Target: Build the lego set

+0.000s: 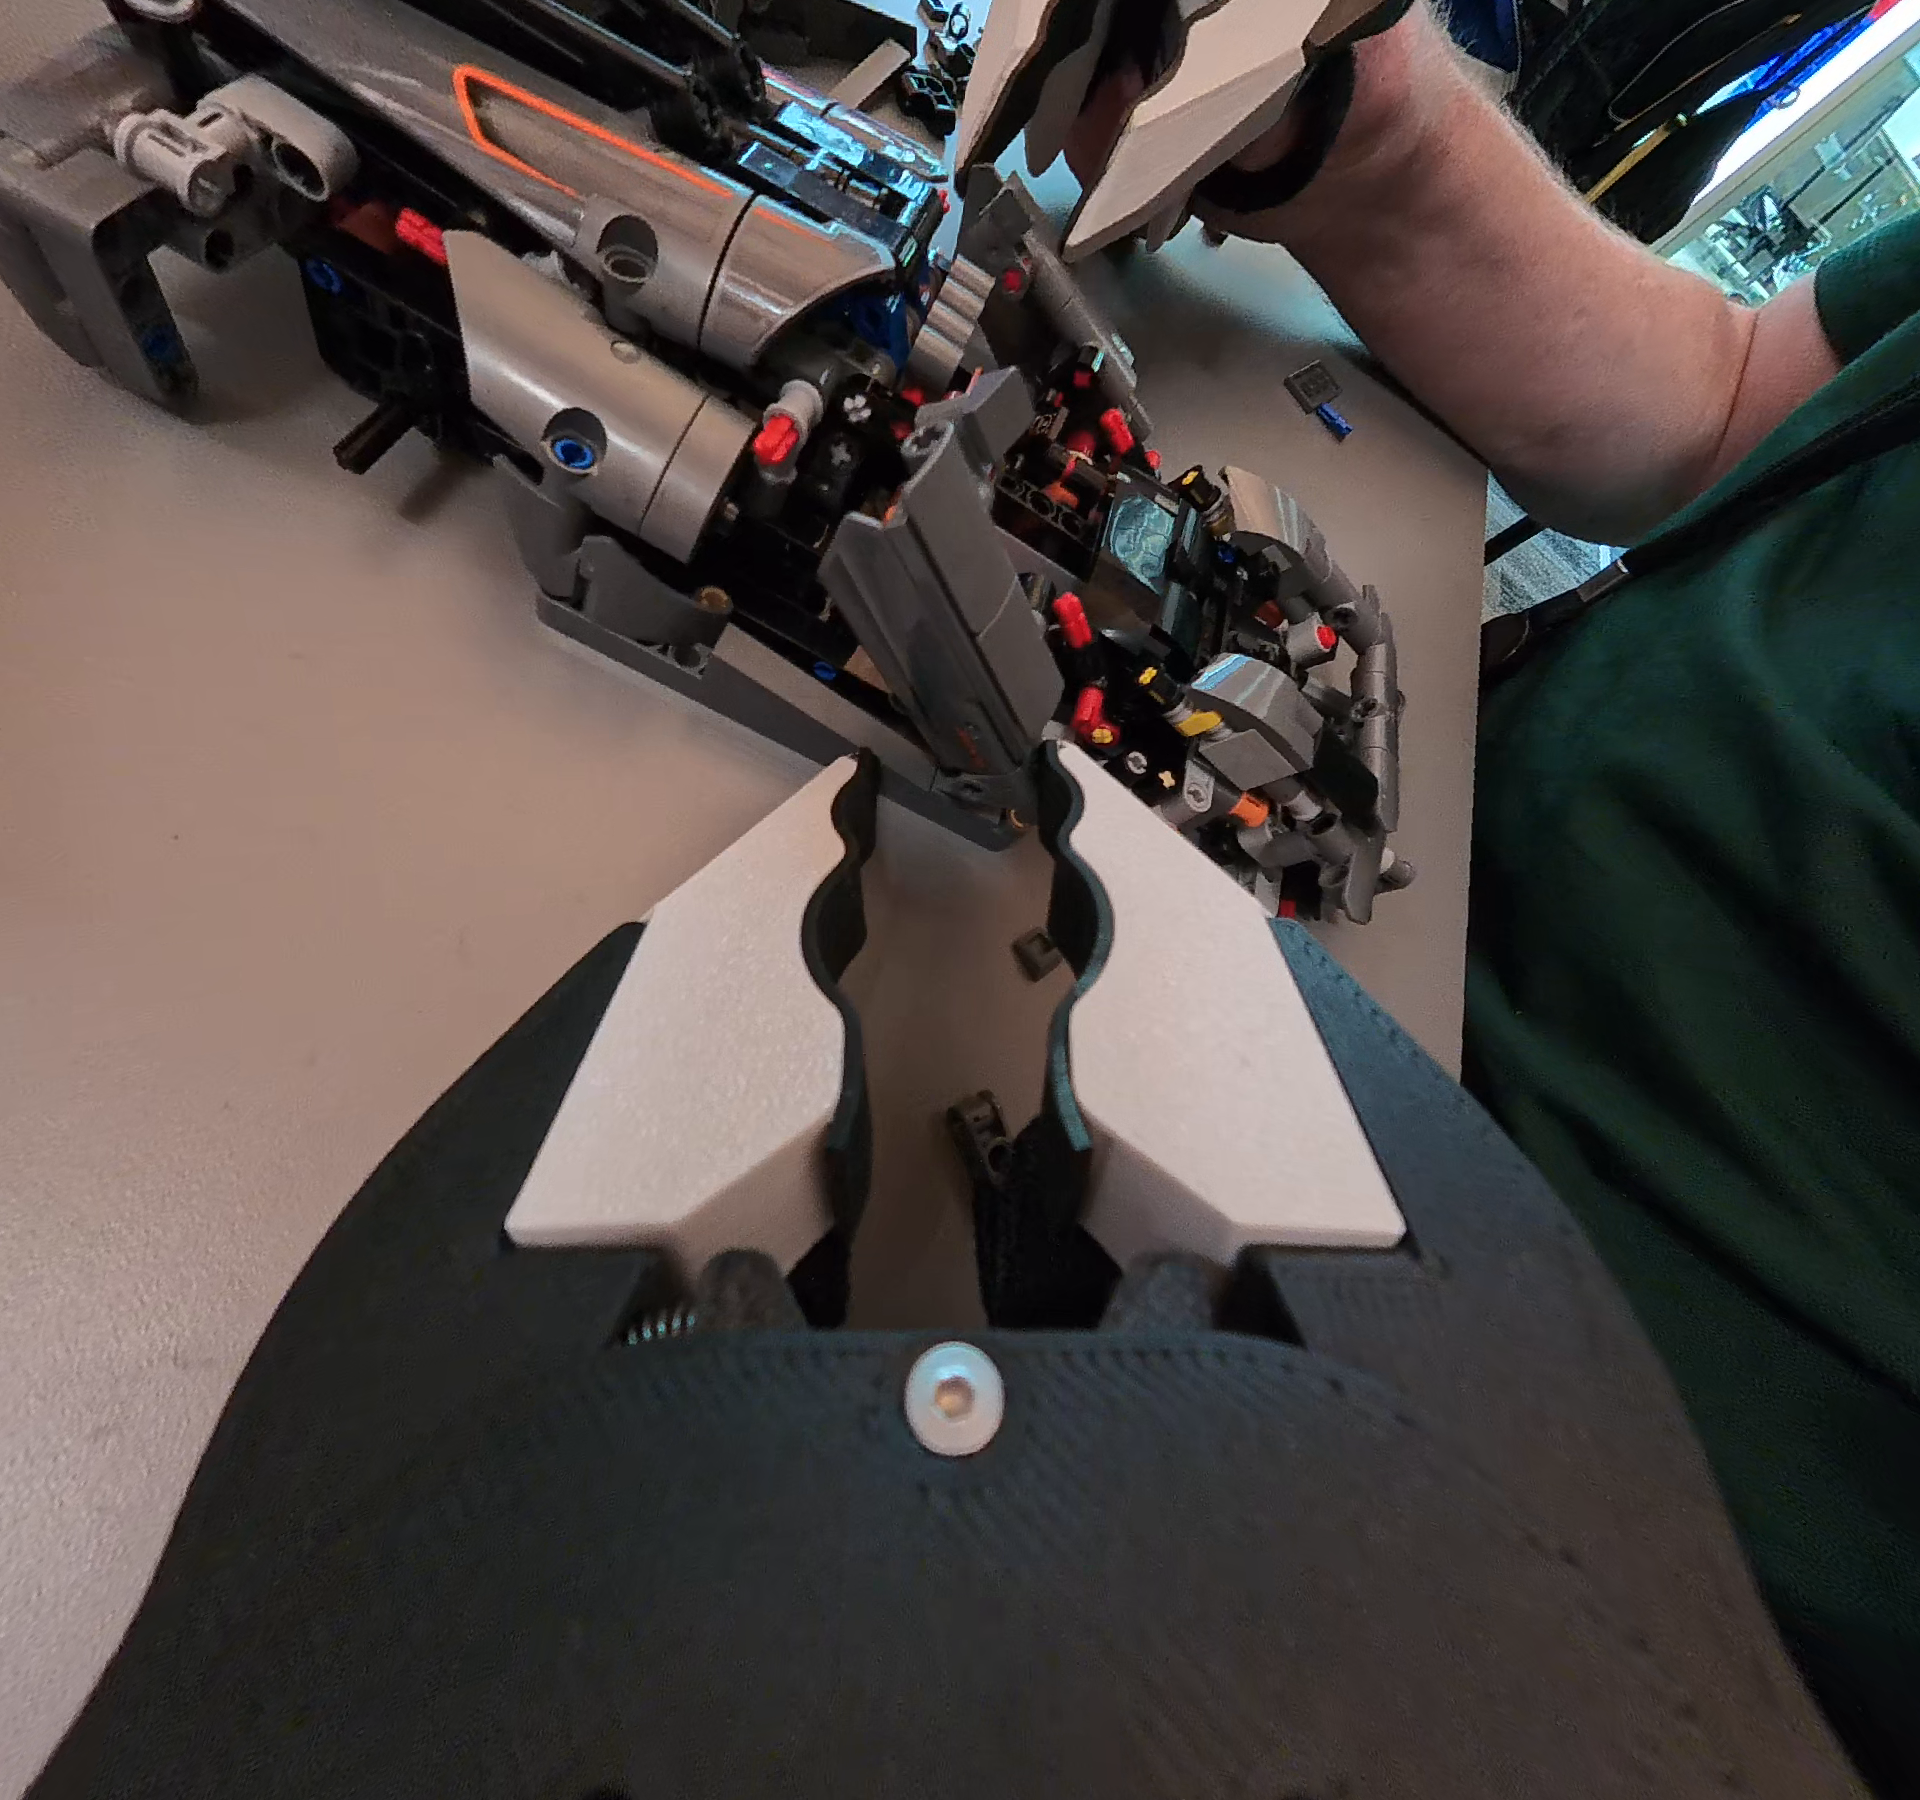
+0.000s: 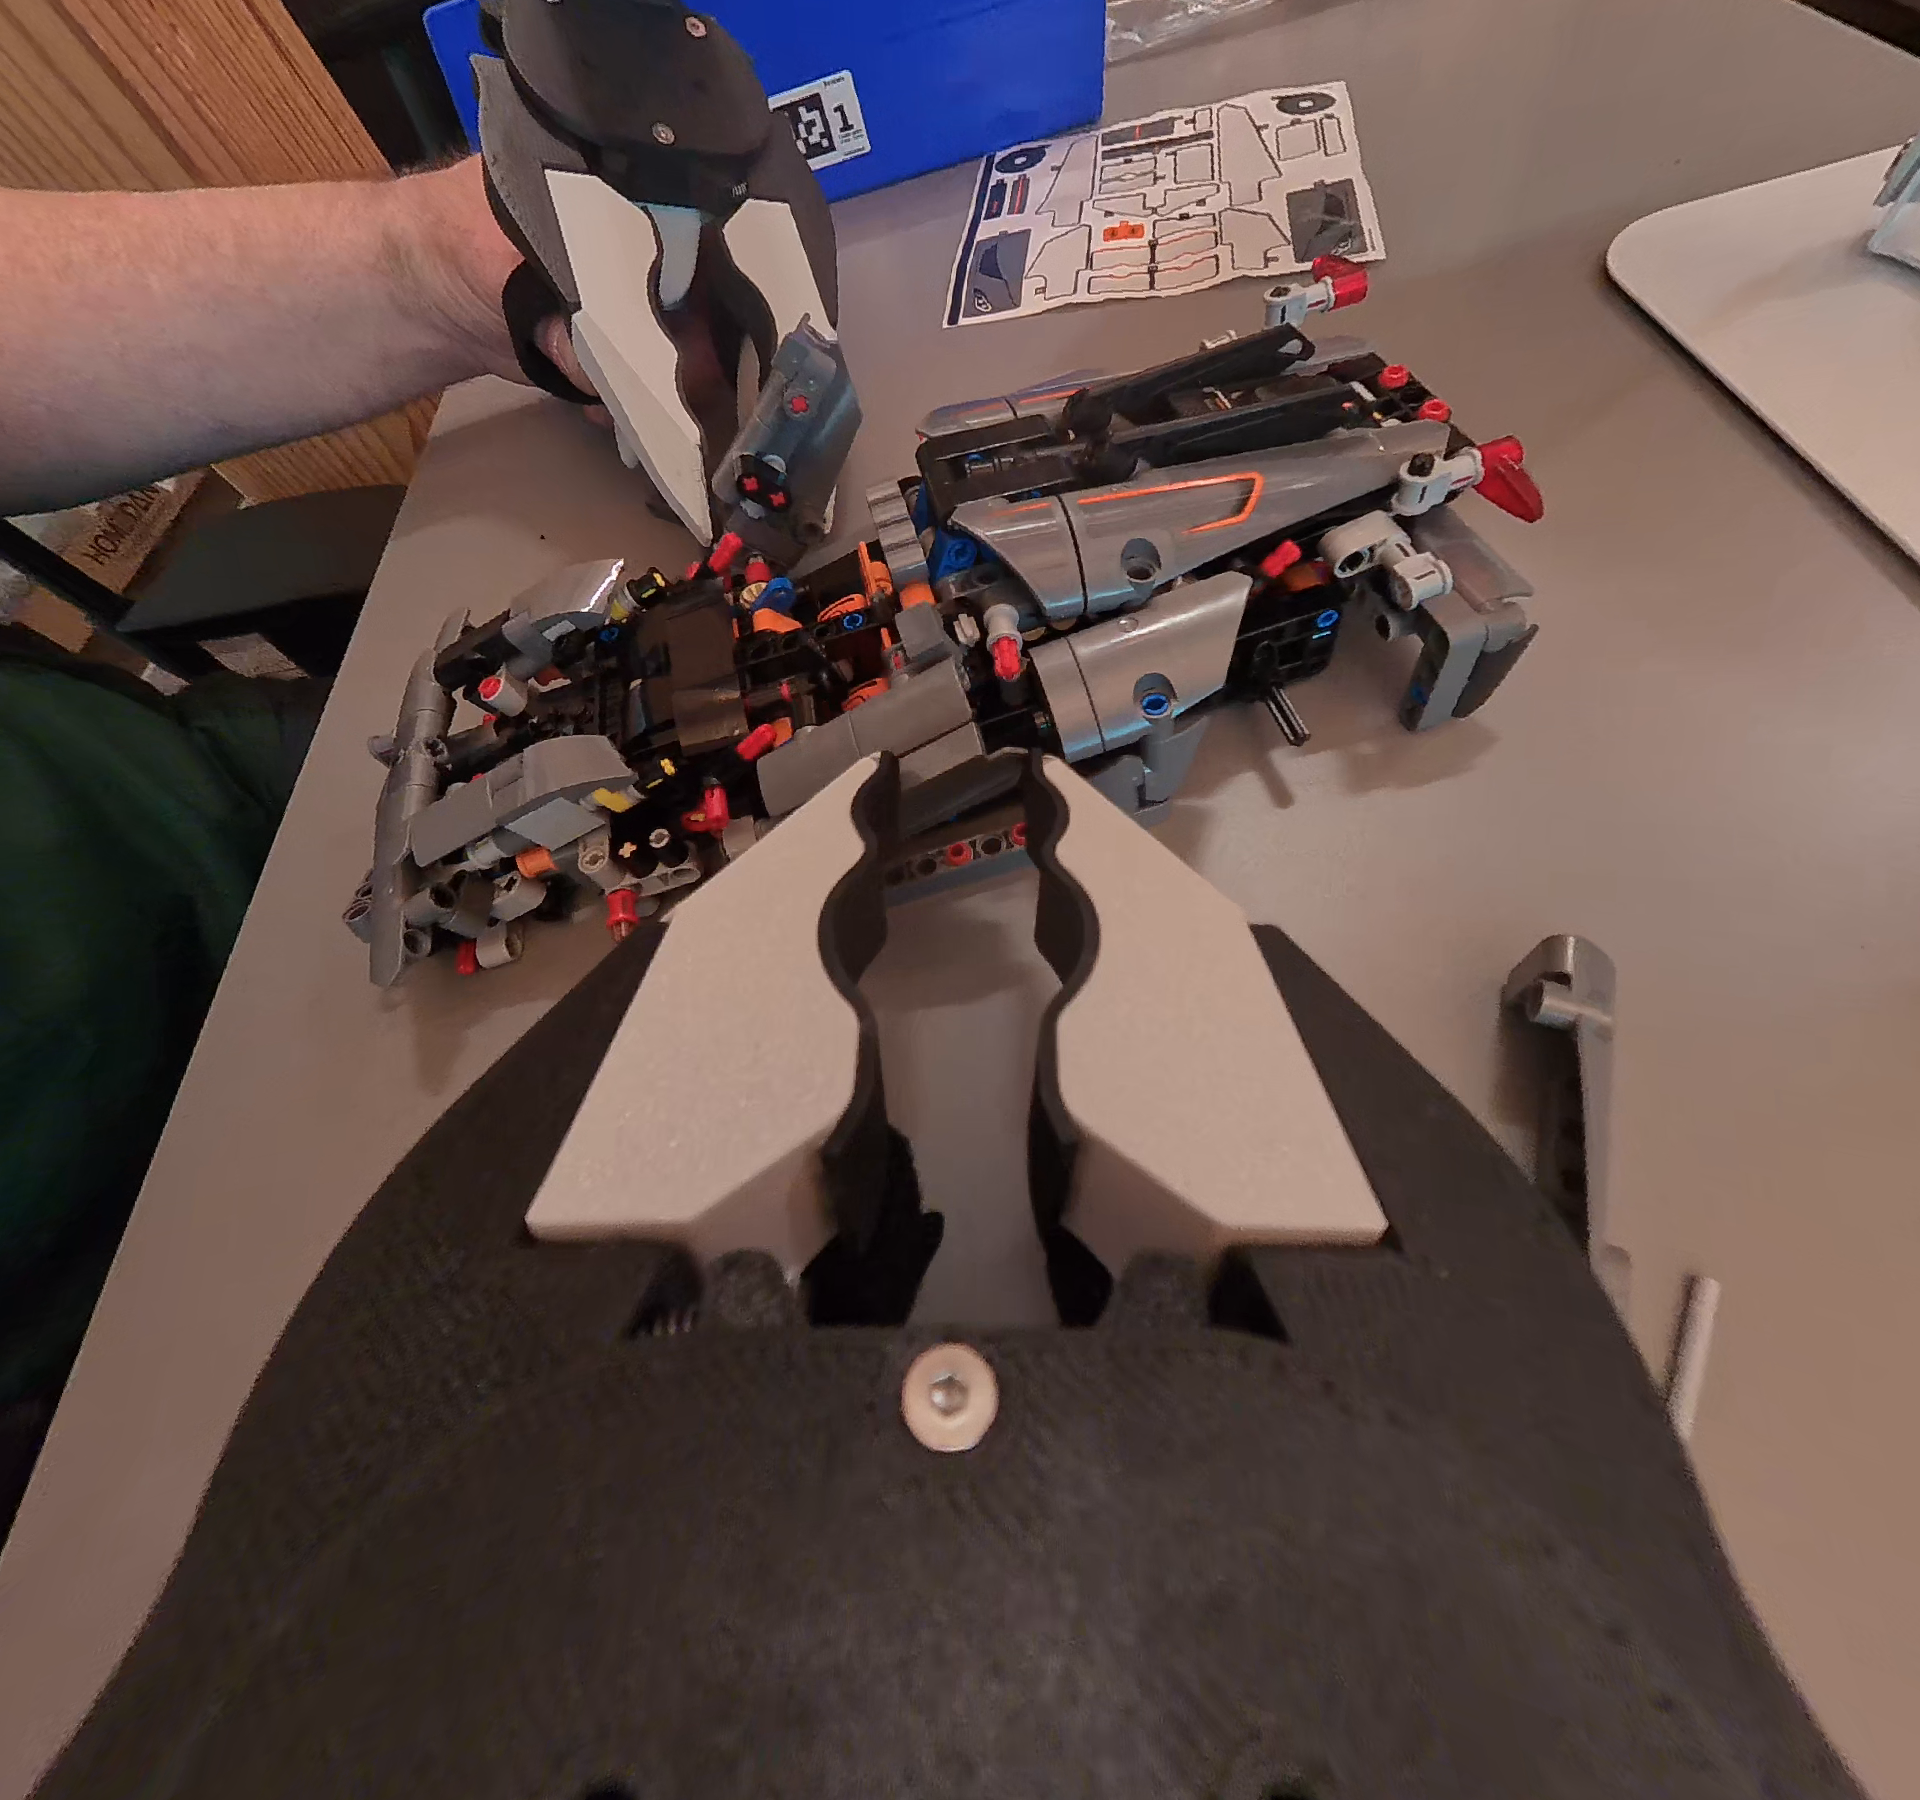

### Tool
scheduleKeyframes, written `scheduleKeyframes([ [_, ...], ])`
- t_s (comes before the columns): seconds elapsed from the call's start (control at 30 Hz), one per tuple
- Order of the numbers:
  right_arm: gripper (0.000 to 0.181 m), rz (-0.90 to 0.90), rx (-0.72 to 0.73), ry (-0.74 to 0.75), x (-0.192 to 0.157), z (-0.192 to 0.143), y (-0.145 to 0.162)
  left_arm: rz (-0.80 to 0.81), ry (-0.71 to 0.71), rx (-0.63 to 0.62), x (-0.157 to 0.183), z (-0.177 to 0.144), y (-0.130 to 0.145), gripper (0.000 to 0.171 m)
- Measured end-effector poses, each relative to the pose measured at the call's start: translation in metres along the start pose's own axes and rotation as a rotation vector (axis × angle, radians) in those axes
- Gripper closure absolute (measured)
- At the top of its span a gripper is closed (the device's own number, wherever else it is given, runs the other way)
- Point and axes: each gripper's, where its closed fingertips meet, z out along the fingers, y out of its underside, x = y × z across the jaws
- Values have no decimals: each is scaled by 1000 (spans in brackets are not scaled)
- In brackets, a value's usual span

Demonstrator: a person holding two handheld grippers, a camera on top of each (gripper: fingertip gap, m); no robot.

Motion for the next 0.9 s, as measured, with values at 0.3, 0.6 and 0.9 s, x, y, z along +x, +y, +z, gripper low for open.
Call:
scheduleKeyframes([
  [0.3,181,53,-209,73,16,4,35,-3,-2,0,-1,0,0,142],
  [0.6,168,125,17,-47,7,-12,1,-5,1,-1,-1,0,0,142],
  [0.9,156,-65,51,-38,-12,-2,-11,-3,0,0,-1,0,0,142],
])
